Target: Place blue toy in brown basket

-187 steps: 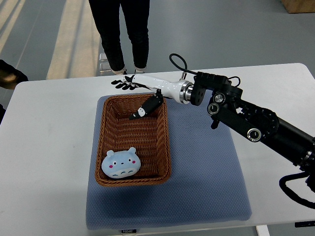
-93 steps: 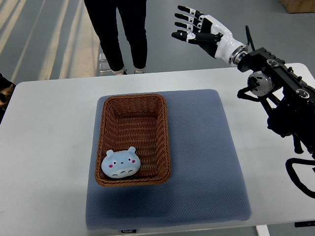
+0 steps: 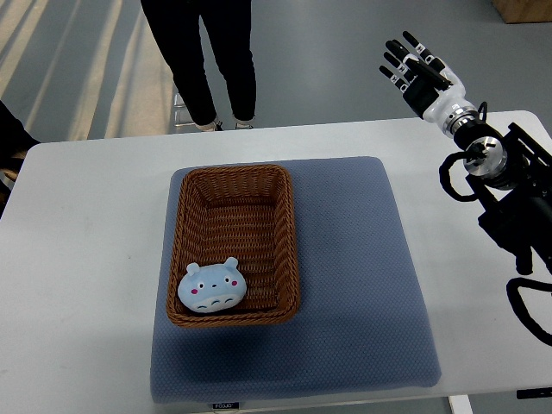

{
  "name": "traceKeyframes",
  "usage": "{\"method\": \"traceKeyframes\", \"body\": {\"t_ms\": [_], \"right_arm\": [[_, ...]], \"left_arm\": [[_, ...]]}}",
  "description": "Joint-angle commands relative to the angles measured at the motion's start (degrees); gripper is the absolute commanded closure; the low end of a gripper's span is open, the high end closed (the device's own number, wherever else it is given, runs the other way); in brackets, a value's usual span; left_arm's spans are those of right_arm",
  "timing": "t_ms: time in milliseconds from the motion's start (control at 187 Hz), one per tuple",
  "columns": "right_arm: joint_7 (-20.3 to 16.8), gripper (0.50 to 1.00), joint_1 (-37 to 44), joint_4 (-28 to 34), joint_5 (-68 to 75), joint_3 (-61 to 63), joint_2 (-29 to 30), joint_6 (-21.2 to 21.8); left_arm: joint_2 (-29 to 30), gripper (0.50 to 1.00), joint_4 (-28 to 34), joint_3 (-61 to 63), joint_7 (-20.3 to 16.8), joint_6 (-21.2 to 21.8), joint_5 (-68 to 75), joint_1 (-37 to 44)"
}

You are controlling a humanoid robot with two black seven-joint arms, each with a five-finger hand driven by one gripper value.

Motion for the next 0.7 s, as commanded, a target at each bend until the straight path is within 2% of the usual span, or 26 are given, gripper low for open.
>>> {"method": "traceKeyframes", "body": {"t_ms": [0, 145, 332, 515, 697], "right_arm": [[1.84, 0.591, -0.84, -1.22, 0.22, -0.51, -0.13, 0.84], [2.54, 0.591, -3.48, -1.48, -1.1, -1.82, -0.83, 3.47], [4.21, 0.591, -3.57, -1.57, -1.98, -7.89, -1.45, 2.59], [5.26, 0.591, -1.73, -1.66, -3.56, -13.6, -1.1, -4.7], [5.44, 0.591, -0.49, -1.66, -6.54, -17.29, -0.57, -9.09]], "left_arm": [[0.0, 0.5, 0.0, 0.03, 0.0, -0.01, 0.0, 0.0], [0.0, 0.5, 0.0, -0.05, 0.0, -0.01, 0.0, 0.0], [0.0, 0.5, 0.0, -0.05, 0.0, -0.01, 0.0, 0.0], [0.0, 0.5, 0.0, 0.03, 0.0, -0.01, 0.0, 0.0], [0.0, 0.5, -0.09, 0.03, 0.0, 0.08, 0.0, 0.0]]}}
